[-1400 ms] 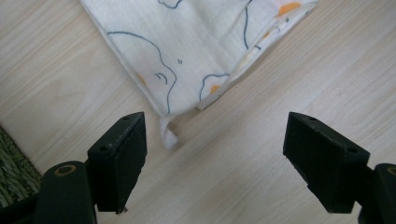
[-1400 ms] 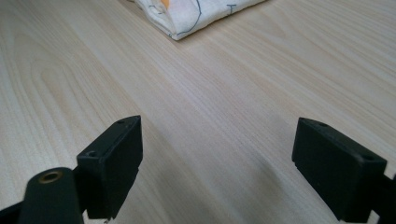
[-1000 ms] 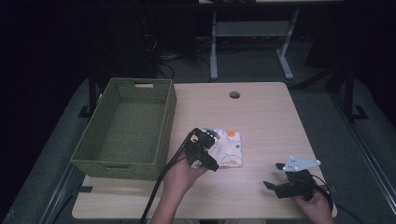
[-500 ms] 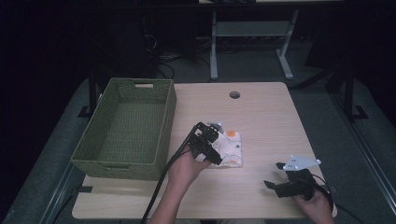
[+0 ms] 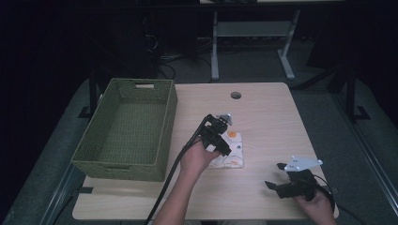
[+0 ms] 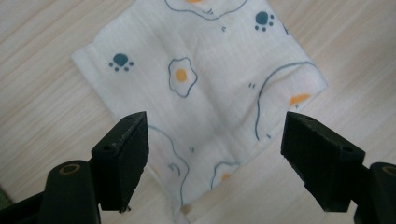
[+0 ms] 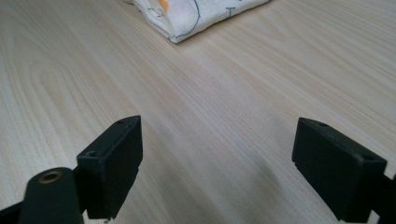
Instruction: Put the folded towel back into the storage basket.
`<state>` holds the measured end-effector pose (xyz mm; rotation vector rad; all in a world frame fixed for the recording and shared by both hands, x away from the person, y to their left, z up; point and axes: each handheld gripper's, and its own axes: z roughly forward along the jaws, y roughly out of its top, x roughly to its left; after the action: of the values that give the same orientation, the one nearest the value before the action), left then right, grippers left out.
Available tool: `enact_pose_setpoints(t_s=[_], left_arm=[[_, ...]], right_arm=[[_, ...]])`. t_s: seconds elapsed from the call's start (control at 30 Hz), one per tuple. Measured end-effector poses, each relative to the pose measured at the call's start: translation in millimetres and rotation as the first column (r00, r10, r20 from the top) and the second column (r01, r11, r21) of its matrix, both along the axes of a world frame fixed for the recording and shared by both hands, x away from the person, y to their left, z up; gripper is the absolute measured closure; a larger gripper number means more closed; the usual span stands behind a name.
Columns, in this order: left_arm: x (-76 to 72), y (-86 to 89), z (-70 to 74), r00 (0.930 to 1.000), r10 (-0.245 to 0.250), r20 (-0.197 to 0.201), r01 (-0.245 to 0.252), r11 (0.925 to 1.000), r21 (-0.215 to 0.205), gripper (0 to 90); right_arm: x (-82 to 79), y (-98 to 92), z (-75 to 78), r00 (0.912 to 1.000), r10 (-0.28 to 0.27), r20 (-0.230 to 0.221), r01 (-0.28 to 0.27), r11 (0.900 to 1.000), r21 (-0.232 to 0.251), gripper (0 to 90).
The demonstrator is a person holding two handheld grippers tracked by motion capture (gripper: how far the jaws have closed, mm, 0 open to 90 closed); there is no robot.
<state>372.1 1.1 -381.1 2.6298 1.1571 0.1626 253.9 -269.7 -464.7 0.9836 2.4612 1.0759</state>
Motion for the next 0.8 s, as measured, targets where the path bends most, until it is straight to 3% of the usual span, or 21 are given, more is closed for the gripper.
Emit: enact_pose_setpoints(t_s=[0.33, 0.8], left_arm=[[21.1, -13.9, -21.0, 0.9988, 0.027, -0.04, -0.028, 0.9996, -0.001, 24.4], [38.7, -25.3, -43.3, 0.994, 0.048, -0.098, -0.046, 0.9986, 0.024, 24.8]], right_arm=[[-0.9, -4.5, 1.7, 1.0, -0.002, 0.01, 0.002, 1.0, 0.004, 16.0], [0.0, -4.9, 1.5, 0.9999, 0.003, 0.015, -0.003, 1.0, 0.004, 16.0]])
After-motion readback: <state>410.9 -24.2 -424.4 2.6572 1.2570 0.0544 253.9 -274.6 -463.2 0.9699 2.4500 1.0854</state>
